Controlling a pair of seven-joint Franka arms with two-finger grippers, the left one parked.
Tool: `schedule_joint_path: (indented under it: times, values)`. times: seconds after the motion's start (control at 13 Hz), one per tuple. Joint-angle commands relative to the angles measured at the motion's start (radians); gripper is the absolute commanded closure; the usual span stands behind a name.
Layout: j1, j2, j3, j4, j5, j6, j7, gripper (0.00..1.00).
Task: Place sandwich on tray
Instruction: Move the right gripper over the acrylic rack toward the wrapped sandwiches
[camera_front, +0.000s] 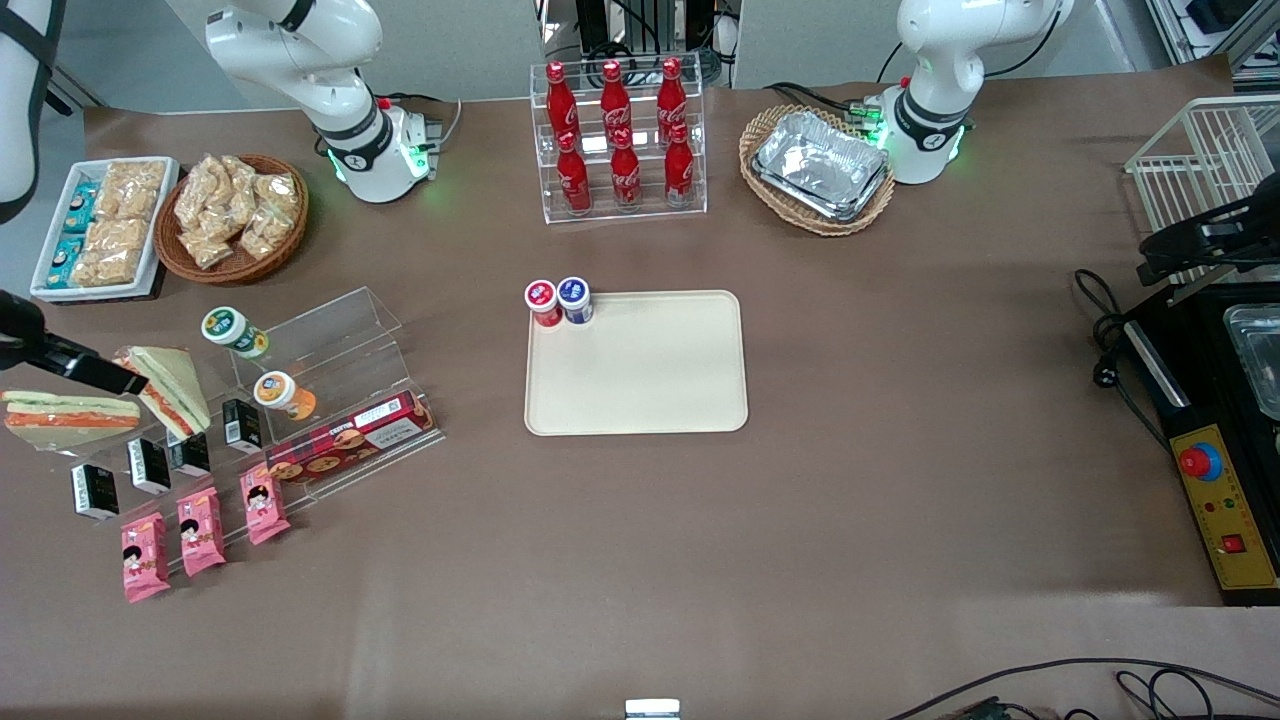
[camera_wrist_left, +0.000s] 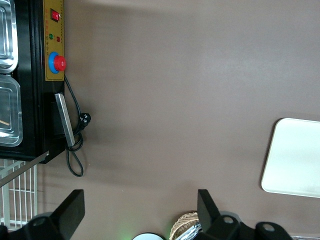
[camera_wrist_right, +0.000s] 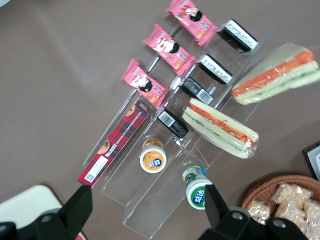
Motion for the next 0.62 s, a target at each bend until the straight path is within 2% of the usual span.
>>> schedule_joint_path:
  times: [0.0,0.15,0.31,0.46,0.54]
  values:
    - [0.000,0.012,-0.015,-0.002,-0.002,0.023,0.239,0.00]
    - [-0.021,0.028,-0.014,-0.002,0.007,0.052,0.380,0.00]
    - [-0.073,0.048,-0.017,-0.001,0.055,0.063,0.402,0.00]
    - [-0.116,0.062,-0.017,-0.001,0.044,0.100,0.378,0.00]
    - [-0.130,0.071,-0.017,-0.002,0.009,0.103,0.349,0.00]
